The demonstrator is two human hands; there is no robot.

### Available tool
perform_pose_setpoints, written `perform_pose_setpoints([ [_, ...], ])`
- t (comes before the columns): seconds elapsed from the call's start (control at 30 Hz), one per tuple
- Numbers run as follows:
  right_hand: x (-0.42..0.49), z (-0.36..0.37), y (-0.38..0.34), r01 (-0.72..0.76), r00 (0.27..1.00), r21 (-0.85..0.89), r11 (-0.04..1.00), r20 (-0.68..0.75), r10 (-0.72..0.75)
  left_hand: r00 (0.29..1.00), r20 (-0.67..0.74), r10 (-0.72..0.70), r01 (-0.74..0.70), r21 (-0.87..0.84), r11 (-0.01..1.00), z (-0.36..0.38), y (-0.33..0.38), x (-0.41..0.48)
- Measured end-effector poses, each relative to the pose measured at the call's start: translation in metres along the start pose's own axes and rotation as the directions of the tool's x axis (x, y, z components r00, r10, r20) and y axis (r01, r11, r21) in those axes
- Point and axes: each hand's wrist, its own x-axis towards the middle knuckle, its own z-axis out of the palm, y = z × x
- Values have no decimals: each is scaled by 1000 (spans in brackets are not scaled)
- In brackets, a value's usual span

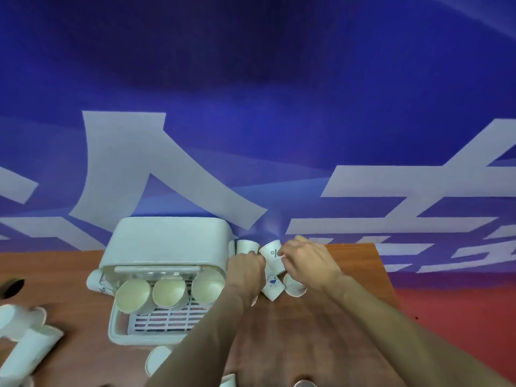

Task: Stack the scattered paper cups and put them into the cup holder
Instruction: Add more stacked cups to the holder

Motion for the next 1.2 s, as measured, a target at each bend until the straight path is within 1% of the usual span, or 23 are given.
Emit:
perform_pose_setpoints([
  [0.07, 20, 8, -2, 11, 998, 20, 1000, 65, -12, 999, 32, -12, 12, 2, 1000, 7, 0, 6],
  [0.13, 35, 15, -2, -7, 989, 25, 1000, 151, 3, 998, 55, 1, -2, 10, 1000, 14, 1, 14],
  [0.2, 47, 22, 0, -18, 979, 28, 999, 206, 12, 996, 91, -6, 7, -6, 1000, 21, 3, 22],
  [0.3, 57, 32, 2, 42, 969, -42, 998, 246, -31, 988, 149, -40, 47, -46, 998, 33, 9, 32],
  [0.37, 58, 39, 3, 87, 963, -90, 992, 264, -60, 986, 151, -65, 76, -70, 995, 37, 12, 36],
  [0.47, 62, 48, 6, 102, 953, -123, 987, 296, -61, 986, 151, -75, 92, -109, 990, 41, 16, 44],
  [0.63, 72, 55, 12, 67, 950, -117, 991, 310, -28, 984, 148, -99, 119, -132, 984, 41, 25, 48],
  [0.77, 76, 59, 16, 27, 959, -98, 995, 282, 2, 984, 150, -99, 124, -169, 978, 40, 21, 49],
  [0.83, 78, 61, 17, 11, 962, -105, 994, 271, 18, 981, 155, -118, 149, -201, 968, 38, 18, 49],
  [0.93, 79, 63, 14, -6, 965, -115, 993, 261, 36, 974, 162, -160, 198, -259, 945, 37, 15, 46],
  [1.07, 79, 60, 12, -15, 958, -115, 993, 283, 47, 967, 154, -204, 246, -344, 906, 37, 11, 41],
  [1.2, 74, 58, 12, -39, 954, -53, 998, 295, 53, 959, 158, -237, 282, -429, 858, 37, 9, 37],
])
